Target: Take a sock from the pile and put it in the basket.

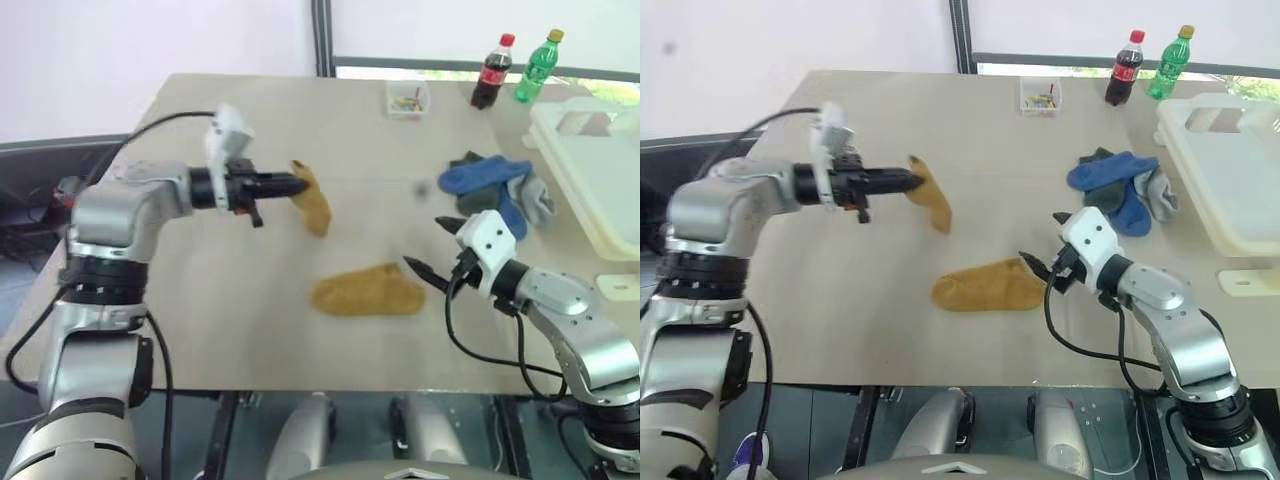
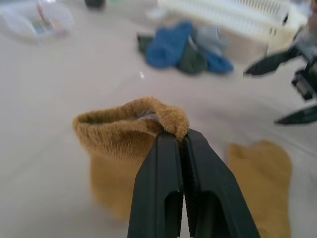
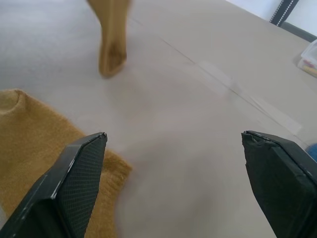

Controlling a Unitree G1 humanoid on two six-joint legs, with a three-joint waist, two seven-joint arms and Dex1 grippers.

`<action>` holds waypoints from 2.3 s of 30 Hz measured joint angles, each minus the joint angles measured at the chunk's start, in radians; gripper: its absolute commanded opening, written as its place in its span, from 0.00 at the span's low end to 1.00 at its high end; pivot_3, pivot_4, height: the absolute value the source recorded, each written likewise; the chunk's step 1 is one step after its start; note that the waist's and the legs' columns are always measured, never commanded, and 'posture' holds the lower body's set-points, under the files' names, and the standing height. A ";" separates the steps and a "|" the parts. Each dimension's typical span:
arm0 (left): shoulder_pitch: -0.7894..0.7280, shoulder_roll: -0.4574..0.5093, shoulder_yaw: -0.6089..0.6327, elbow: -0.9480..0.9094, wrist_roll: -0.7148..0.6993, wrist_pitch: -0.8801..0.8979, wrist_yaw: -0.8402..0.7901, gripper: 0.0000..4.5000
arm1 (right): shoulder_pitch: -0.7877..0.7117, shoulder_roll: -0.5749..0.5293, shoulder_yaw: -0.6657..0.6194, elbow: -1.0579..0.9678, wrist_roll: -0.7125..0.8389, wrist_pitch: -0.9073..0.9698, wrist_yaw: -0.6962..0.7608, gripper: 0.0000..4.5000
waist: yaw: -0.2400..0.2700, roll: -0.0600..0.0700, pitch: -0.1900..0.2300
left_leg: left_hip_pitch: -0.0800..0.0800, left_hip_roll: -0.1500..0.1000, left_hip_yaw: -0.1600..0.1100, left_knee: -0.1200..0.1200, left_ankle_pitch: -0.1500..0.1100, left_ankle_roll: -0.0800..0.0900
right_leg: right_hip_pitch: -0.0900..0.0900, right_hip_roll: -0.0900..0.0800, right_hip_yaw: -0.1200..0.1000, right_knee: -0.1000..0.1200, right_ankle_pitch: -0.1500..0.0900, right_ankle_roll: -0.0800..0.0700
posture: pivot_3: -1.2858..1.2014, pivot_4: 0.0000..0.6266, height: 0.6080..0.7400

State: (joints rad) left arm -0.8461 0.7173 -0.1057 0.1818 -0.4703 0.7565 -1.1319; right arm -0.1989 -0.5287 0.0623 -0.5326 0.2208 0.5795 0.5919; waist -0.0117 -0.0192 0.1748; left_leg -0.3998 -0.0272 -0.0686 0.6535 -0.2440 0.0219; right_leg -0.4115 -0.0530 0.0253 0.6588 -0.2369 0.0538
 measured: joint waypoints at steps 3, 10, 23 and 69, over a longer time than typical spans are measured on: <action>-0.019 -0.090 -0.139 0.058 0.097 -0.043 -0.003 0.00 | 0.014 0.004 0.000 -0.010 -0.003 0.005 -0.016 1.00 | -0.001 0.000 0.000 | 0.000 -0.001 0.001 0.000 0.000 0.000 | 0.000 0.000 0.001 0.000 0.000 0.000 | 0.52 0.24 1.00; -0.112 -0.465 -0.278 0.443 0.289 -0.292 0.103 0.08 | 0.062 0.003 -0.011 -0.090 -0.007 0.058 -0.071 1.00 | 0.001 -0.001 0.000 | -0.002 -0.003 0.000 0.002 0.000 0.000 | -0.001 0.000 0.000 0.000 0.000 0.000 | 0.52 0.24 1.00; -0.029 -0.444 -0.084 0.334 0.224 -0.265 0.110 0.51 | 0.020 0.063 -0.030 -0.102 0.032 0.217 -0.156 1.00 | -0.005 0.000 0.000 | 0.000 0.000 0.002 0.002 0.000 0.000 | -0.001 0.000 0.002 0.002 0.000 0.000 | 0.52 0.24 1.00; 0.135 -0.428 0.040 0.214 0.285 -0.266 0.420 0.47 | -0.200 0.201 0.019 0.394 -0.077 0.168 -0.226 0.00 | -0.005 0.000 0.000 | 0.001 -0.002 0.002 0.001 0.000 0.000 | -0.001 -0.001 0.003 0.003 0.000 0.000 | 0.52 0.24 1.00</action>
State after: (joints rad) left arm -0.7110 0.2888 -0.0659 0.3956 -0.1849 0.4903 -0.7120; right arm -0.3992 -0.3272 0.0812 -0.1390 0.1435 0.7479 0.3657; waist -0.0165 -0.0191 0.1748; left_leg -0.3986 -0.0291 -0.0667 0.6549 -0.2438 0.0219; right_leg -0.4129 -0.0540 0.0281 0.6622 -0.2365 0.0538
